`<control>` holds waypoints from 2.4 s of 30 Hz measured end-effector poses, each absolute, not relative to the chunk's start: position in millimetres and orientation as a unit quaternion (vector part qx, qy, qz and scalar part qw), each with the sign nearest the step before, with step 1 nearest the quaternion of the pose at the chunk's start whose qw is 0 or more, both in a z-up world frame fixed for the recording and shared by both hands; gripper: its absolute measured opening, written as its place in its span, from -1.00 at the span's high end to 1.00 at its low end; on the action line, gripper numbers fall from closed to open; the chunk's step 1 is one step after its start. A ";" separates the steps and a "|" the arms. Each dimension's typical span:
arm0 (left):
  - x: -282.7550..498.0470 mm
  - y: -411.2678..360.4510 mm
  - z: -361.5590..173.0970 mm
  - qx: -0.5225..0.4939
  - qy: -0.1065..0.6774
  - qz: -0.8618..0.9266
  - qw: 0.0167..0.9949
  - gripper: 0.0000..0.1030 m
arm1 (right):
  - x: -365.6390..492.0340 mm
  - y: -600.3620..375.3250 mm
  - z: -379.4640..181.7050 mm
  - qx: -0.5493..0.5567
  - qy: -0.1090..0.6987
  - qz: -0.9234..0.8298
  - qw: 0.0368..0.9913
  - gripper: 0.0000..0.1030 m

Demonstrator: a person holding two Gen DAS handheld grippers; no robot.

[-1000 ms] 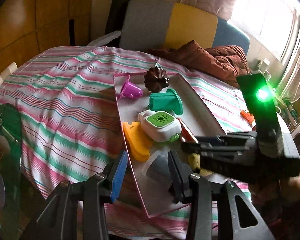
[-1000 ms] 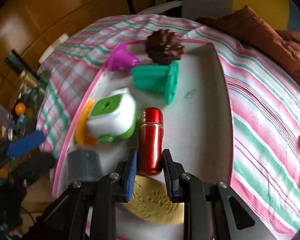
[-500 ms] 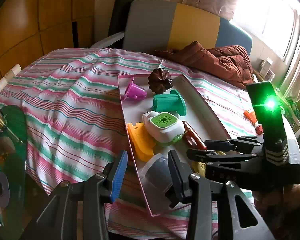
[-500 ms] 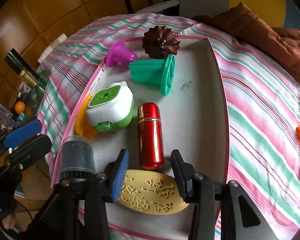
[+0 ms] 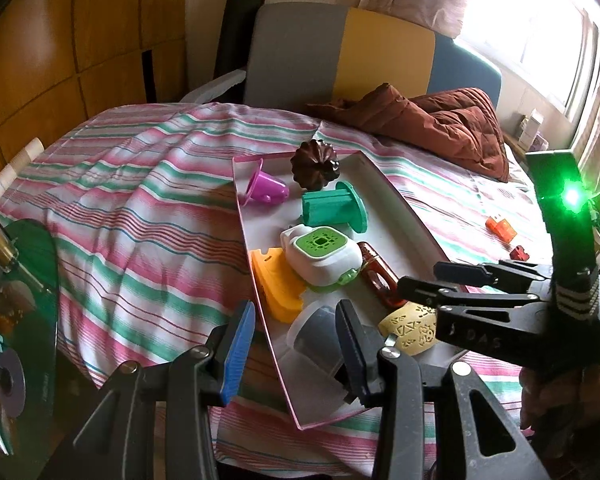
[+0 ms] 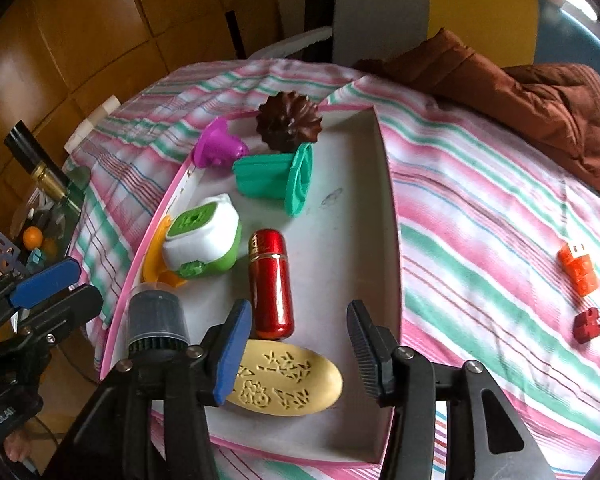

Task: Organize rigid objects
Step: 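Lower the red cylinder into the tray and open the right tool, then move both open tools back to the orange cubes and red puzzle piece, then grasp the orange linked cubes with the left tool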

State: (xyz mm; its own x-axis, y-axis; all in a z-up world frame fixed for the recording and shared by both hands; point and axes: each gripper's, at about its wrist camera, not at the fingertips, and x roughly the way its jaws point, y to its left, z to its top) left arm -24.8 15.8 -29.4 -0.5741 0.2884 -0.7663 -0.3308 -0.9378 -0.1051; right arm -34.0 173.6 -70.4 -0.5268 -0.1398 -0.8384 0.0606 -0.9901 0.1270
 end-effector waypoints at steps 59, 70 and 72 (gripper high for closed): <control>-43.9 288.1 -26.7 -0.448 0.156 0.798 0.372 0.01 | 97.1 495.8 -42.2 0.363 -0.294 -0.830 -0.306 -0.30; -90.4 351.9 -52.6 -0.480 0.141 0.773 0.391 -0.15 | 92.1 496.9 -46.9 0.372 -0.313 -0.827 -0.281 -0.34; -91.3 363.3 -54.7 -0.470 0.149 0.770 0.404 -0.16 | 90.0 496.1 -47.7 0.375 -0.314 -0.828 -0.275 -0.34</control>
